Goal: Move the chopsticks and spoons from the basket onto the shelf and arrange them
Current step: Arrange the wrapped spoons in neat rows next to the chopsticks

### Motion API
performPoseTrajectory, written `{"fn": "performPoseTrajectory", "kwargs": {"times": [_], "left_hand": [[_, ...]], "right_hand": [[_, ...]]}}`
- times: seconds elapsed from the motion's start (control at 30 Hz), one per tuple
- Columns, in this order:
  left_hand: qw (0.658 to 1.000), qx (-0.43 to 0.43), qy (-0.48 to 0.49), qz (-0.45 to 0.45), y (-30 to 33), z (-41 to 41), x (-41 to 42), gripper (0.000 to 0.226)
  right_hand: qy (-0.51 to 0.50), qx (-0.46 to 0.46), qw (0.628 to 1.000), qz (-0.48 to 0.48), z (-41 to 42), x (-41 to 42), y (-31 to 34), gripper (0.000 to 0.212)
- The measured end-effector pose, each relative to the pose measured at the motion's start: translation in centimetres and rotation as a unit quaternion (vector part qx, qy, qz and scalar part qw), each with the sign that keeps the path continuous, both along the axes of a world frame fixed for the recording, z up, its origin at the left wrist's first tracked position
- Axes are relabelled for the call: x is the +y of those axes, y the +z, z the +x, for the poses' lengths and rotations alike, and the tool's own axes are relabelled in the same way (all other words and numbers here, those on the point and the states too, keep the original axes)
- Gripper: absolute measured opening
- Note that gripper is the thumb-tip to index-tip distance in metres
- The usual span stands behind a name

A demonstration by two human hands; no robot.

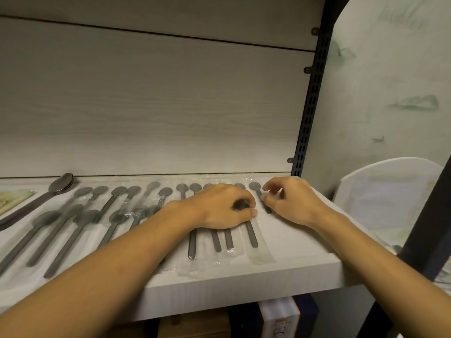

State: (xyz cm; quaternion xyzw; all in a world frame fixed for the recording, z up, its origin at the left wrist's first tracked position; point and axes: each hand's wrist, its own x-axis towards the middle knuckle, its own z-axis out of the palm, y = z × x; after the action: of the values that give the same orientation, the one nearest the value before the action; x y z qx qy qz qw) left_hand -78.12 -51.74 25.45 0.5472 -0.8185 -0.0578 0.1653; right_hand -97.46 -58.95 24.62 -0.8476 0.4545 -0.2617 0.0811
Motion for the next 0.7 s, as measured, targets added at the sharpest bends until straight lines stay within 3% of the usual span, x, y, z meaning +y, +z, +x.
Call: {"fn": "performPoseTrajectory", "kwargs": {"times": [0.1, 0.3, 0.53, 0.7], "left_hand": [[1.0, -0.007, 0.007, 0.001, 0.1, 0.1, 0.2, 0.032], [1.0, -0.012, 0.013, -0.01, -0.1, 0.3, 0.2, 0.035], [0.999, -0.011, 0.03, -0.007, -0.3, 0.5, 0.1, 0.038], [0.999, -0.007, 0.025, -0.031, -0.1, 0.5, 0.2, 0.035]], "right_hand": [[-0.017, 0.022, 1.0, -0.011, -0.2, 0.0, 0.0, 0.03], [0.022, 0.037, 0.999, -0.004, 0.0, 0.9, 0.2, 0.021], [0.053, 0.067, 0.996, 0.016, 0.2, 1.0, 0.1, 0.033], [0.06, 0.048, 0.997, 0.003, 0.2, 0.7, -0.1, 0.031]]}}
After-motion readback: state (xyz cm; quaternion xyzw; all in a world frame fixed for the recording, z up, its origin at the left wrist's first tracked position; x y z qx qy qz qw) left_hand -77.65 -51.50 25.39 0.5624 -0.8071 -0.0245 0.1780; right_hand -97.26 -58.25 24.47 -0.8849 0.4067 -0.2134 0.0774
